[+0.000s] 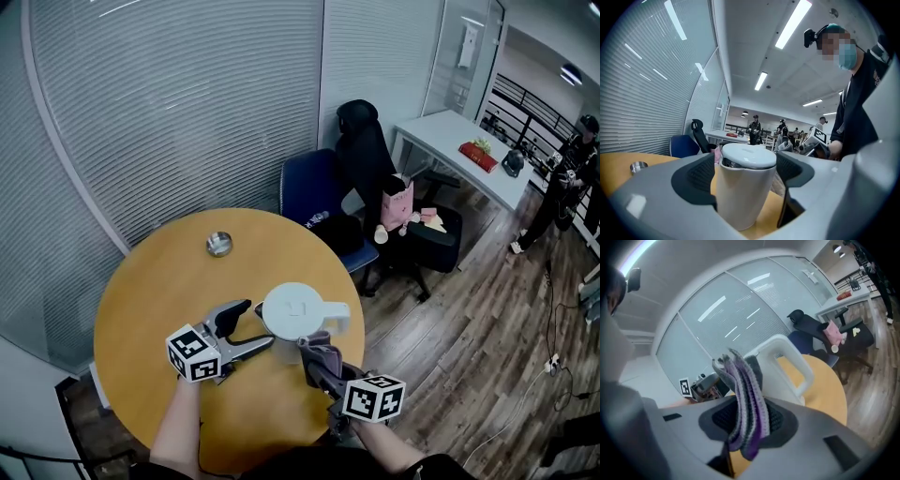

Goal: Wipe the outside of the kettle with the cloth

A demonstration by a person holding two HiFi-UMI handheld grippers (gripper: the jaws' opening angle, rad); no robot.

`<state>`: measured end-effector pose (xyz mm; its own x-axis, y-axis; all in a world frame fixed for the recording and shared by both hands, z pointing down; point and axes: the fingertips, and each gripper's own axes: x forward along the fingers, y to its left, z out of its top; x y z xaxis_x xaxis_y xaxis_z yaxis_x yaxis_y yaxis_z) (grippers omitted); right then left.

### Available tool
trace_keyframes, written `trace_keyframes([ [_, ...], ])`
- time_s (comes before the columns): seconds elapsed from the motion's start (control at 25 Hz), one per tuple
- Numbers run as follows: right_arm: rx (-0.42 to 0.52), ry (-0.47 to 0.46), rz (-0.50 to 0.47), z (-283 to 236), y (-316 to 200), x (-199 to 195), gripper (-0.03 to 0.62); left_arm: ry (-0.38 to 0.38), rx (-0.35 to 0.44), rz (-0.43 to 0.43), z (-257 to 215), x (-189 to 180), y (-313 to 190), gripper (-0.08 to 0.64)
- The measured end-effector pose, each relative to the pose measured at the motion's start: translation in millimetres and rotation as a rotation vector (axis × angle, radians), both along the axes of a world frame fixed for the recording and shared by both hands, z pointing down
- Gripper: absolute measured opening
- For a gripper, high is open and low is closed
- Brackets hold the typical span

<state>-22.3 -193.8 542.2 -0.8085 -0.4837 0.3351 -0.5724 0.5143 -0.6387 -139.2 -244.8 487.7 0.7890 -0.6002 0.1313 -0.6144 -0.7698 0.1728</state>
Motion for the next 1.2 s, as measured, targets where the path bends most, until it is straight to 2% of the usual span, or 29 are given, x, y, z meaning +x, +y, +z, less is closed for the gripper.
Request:
trace_keyframes([
  [0.2, -0.074, 0.089, -0.065, 47.0, -4.7, -14.5, 0.109, 0.017, -0.019, 0.033, 2.7, 9.0, 0.4, 0.399],
  [0.52, -0.235, 0.311, -0.111, 150.2, -3.3, -15.6, 0.109, 0.039, -0.024, 0.007, 1.9, 9.4, -1.5, 0.399],
  [0.68, -0.277, 0.377, -0.118, 179.4, -2.8, -9.6, 0.109, 0.042, -0.025, -0.005, 1.9, 10.1, -1.1, 0.397],
  [0.92, -0.278, 0.346, -0.139, 172.3, 4.1, -3.2, 0.109, 0.046, -0.031, -0.021, 0.8, 9.0, -1.2, 0.397],
  [1.12, -0.258, 0.170, -0.103, 115.9, 17.1, 25.7, 0.109, 0.038, -0.026, -0.017, 2.4, 9.0, -1.9, 0.397],
  [1.2, -0.208, 0.095, -0.069, 81.1, 12.8, 35.9, 0.109, 0.042, -0.024, -0.023, 2.0, 8.8, -2.8, 0.397],
])
